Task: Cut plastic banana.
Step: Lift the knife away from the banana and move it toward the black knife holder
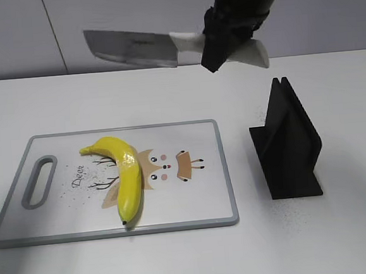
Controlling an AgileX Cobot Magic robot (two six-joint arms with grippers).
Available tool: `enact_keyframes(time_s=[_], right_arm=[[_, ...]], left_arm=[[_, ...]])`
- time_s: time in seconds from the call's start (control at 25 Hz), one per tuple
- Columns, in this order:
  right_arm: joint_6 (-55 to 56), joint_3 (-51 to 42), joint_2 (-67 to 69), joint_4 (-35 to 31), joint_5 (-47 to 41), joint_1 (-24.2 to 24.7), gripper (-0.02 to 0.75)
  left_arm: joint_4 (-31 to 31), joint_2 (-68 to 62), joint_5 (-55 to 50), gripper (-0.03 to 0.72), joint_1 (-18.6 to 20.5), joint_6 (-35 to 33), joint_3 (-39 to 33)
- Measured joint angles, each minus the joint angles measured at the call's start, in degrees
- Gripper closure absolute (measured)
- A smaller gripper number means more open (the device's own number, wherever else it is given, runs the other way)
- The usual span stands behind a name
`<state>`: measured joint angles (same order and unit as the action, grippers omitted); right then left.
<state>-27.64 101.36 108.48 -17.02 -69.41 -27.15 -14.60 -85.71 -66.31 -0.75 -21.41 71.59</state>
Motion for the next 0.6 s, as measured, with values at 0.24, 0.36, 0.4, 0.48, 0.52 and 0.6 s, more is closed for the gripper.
enact_keyframes(time_s=[0.24, 0.36, 0.4, 0.48, 0.52, 0.6], right_arm=[[12.7, -4.3, -5.2, 0.0, -0.1, 0.0, 0.578], [18.5, -10.6, -10.2, 0.0, 1.1, 0.0, 0.578], [20.4, -13.2, -11.8, 0.0, 2.6, 0.0, 0.578], [25.2, -18.4, -15.7, 0.6, 6.2, 0.0, 0.578], [28.0, -20.5, -17.6, 1.5, 8.4, 0.0, 0.578], [33.7, -24.9, -21.0, 4.6, 11.8, 0.0, 0.578]], left_arm=[[2.9, 2.0, -3.1, 0.145, 0.8, 3.9, -2.2], [3.1, 6.3, -3.2, 0.149, 0.8, 4.0, -5.6], [3.4, 8.3, -3.2, 0.149, 0.8, 4.0, -7.0], [4.2, 12.2, -3.3, 0.149, 0.8, 4.0, -9.7], [4.8, 14.5, -3.3, 0.149, 0.8, 4.0, -11.2], [5.3, 19.1, -3.4, 0.153, 0.8, 4.0, -14.2]])
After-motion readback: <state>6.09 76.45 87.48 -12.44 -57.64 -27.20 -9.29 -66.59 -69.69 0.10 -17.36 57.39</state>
